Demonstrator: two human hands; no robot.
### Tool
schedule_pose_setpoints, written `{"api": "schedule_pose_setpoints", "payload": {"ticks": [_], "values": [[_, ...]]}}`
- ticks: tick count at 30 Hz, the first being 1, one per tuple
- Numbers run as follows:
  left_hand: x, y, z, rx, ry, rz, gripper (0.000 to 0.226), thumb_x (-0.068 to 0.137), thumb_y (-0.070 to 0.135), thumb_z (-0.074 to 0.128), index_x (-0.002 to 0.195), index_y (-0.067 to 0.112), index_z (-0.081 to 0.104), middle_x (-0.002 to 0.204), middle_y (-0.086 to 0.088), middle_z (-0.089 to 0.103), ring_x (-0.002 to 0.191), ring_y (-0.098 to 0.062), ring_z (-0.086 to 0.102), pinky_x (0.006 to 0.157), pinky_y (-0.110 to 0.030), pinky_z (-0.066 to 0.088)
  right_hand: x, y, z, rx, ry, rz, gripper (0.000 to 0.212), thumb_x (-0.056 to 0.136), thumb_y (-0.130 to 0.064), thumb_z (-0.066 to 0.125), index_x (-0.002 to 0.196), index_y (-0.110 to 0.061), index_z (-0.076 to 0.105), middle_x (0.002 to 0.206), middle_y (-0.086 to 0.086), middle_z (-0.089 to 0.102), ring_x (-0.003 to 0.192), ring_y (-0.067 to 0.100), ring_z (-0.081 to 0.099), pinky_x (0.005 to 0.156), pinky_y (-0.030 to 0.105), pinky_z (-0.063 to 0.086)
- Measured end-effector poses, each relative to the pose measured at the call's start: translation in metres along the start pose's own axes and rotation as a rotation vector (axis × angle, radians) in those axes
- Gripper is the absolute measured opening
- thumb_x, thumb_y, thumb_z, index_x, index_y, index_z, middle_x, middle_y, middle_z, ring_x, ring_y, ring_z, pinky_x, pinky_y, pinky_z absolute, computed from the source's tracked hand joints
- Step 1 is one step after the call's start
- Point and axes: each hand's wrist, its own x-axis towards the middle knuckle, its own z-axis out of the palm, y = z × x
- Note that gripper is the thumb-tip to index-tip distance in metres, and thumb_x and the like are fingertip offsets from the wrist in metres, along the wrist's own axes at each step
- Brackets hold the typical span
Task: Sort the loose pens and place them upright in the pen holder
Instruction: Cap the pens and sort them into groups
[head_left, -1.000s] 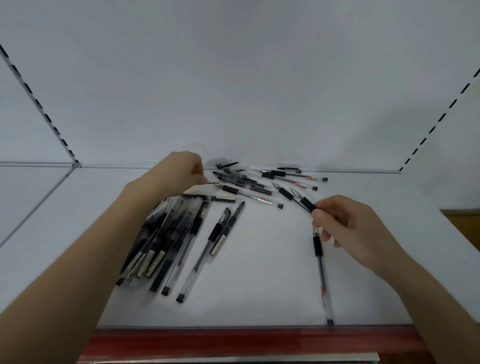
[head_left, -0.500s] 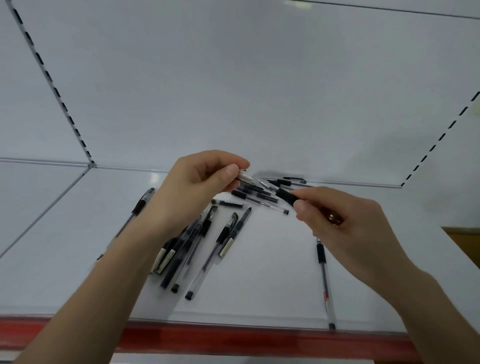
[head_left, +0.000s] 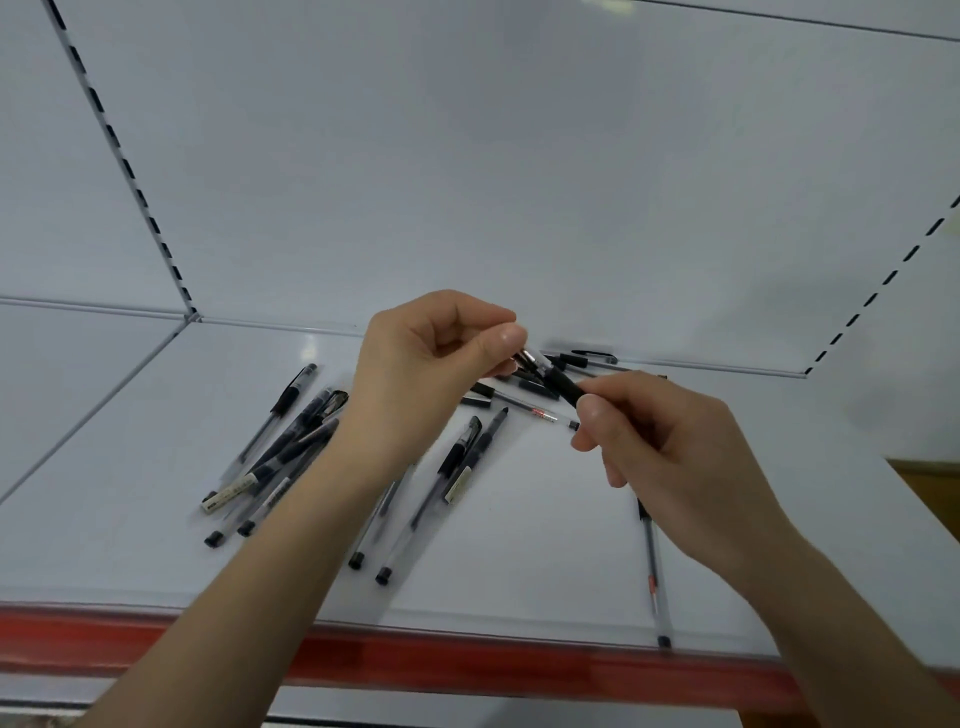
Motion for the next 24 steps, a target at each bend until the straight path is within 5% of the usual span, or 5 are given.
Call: {"api": "schedule_pose_setpoints", "payload": {"ticks": [9, 17, 20, 24], "values": [[-0.003, -0.017, 0.015, 0.082, 0.096, -0.003, 0.011, 0.078, 0.008, 0.068, 0.078, 0.020, 0.068, 0.062, 0.007, 0.070, 0.064, -0.010, 0.068, 0.071, -0.024, 0.057, -0.005, 0.012, 0.019, 0.114, 0.105, 0.124, 0.024, 0.088, -0.016, 0.055, 0.071, -0.033, 0.061, 0.059, -0.017, 0.064, 0.047, -0.001, 0.050, 0.050, 0.010, 0.037], [0.002, -0.026, -0.002, 0.101, 0.072, -0.111, 0.019, 0.083, 0.003, 0.061, 0.072, 0.017, 0.069, 0.054, 0.010, 0.067, 0.055, -0.003, 0.061, 0.059, -0.015, 0.052, 0.008, 0.027, 0.007, 0.069, -0.144, 0.197, 0.012, 0.089, -0.019, 0.055, 0.082, -0.022, 0.066, 0.072, -0.003, 0.070, 0.060, 0.002, 0.064, 0.056, 0.011, 0.047], [0.008, -0.031, -0.020, 0.309, 0.117, -0.120, 0.020, 0.084, 0.011, 0.061, 0.069, 0.021, 0.070, 0.056, 0.004, 0.066, 0.058, -0.011, 0.056, 0.064, -0.025, 0.050, 0.025, 0.050, -0.001, -0.160, -0.083, 0.168, 0.016, 0.087, -0.017, 0.058, 0.073, -0.023, 0.063, 0.071, -0.010, 0.065, 0.066, 0.007, 0.061, 0.061, 0.004, 0.039], [0.017, -0.035, -0.041, 0.681, 0.084, -0.141, 0.017, 0.083, 0.018, 0.059, 0.068, 0.020, 0.067, 0.059, 0.002, 0.060, 0.047, -0.006, 0.045, 0.047, -0.009, 0.037, 0.042, 0.065, 0.004, -0.349, -0.137, 0.105, 0.010, 0.086, -0.016, 0.059, 0.079, -0.014, 0.067, 0.078, 0.002, 0.067, 0.074, 0.014, 0.056, 0.063, 0.006, 0.034]]}}
